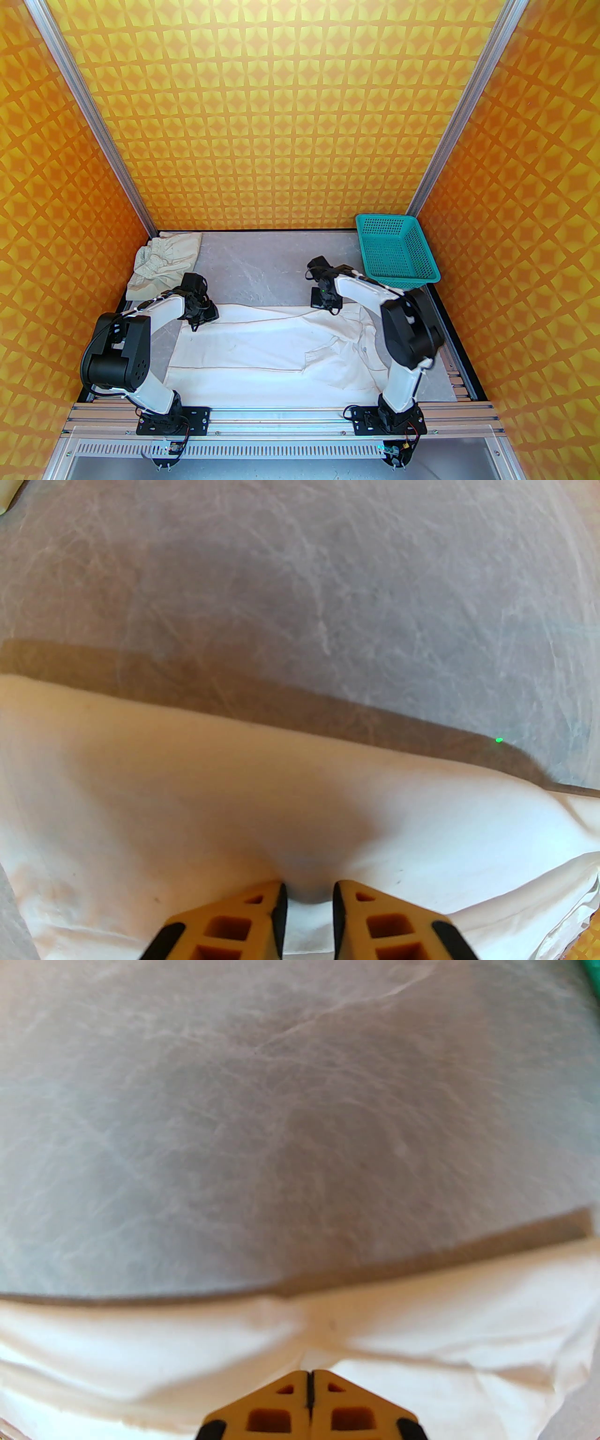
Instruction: Fold and stack the mixed laundry pile
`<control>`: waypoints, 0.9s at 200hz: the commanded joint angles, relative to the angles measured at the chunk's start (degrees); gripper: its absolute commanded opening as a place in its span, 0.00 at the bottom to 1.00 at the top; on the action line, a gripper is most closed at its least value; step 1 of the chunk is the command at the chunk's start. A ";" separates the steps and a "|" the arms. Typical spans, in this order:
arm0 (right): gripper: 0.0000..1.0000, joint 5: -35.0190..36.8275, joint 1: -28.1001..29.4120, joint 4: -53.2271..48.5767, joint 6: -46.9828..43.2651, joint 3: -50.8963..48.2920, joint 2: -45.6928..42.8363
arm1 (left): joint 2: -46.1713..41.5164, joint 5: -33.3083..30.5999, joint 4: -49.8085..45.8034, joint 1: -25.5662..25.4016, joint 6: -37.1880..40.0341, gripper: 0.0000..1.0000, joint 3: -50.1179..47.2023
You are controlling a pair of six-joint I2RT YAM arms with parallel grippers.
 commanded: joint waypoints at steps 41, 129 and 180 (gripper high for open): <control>0.00 -3.31 0.27 0.12 6.90 -11.50 -16.45 | 0.35 0.77 0.90 -0.37 -2.77 0.24 -2.95; 0.33 -9.37 8.25 9.12 24.98 -32.76 -32.23 | -2.09 1.16 -0.40 -0.37 -2.73 0.24 -2.23; 0.48 -2.50 7.03 -1.31 17.84 -26.56 -36.88 | -8.20 1.12 -6.41 -0.37 -1.22 0.28 1.29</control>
